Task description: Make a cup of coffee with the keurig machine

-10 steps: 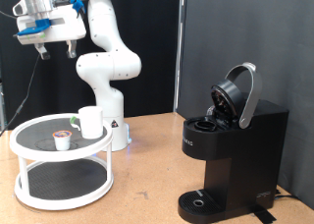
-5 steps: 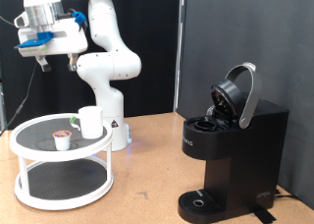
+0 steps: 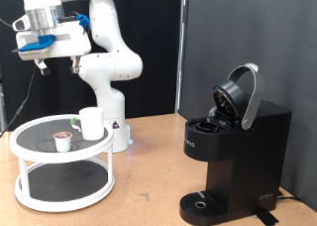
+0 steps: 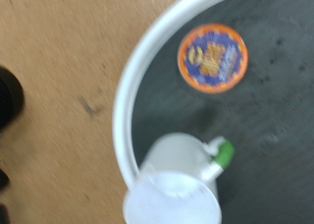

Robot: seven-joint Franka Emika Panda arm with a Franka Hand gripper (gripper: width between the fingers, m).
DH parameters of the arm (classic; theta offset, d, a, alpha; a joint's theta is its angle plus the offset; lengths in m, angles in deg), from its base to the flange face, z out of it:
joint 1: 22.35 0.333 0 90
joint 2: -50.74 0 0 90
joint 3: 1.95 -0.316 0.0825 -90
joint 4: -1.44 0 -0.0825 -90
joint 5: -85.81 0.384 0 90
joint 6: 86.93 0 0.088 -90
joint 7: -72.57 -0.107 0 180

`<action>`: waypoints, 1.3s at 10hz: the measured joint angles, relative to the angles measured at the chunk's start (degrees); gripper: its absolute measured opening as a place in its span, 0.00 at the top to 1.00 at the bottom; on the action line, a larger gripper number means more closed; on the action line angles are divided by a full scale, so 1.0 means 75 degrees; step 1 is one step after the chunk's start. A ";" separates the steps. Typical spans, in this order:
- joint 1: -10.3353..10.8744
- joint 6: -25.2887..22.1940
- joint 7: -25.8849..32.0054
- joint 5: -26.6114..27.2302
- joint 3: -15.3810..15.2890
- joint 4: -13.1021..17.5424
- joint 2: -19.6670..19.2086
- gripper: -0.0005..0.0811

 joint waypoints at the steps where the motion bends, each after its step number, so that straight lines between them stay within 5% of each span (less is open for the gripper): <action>1: 0.0000 -0.0296 0.0091 -0.0075 0.0000 0.0052 -0.0072 0.00; 3: -0.0006 -0.0402 0.0029 -0.0409 -0.0013 0.0096 -0.0297 0.00; 7: -0.0071 0.1323 -0.0387 -0.0735 -0.0003 -0.0427 -0.0349 0.00; 13: -0.0072 0.1924 -0.0533 -0.0912 -0.0008 -0.0845 -0.0415 0.00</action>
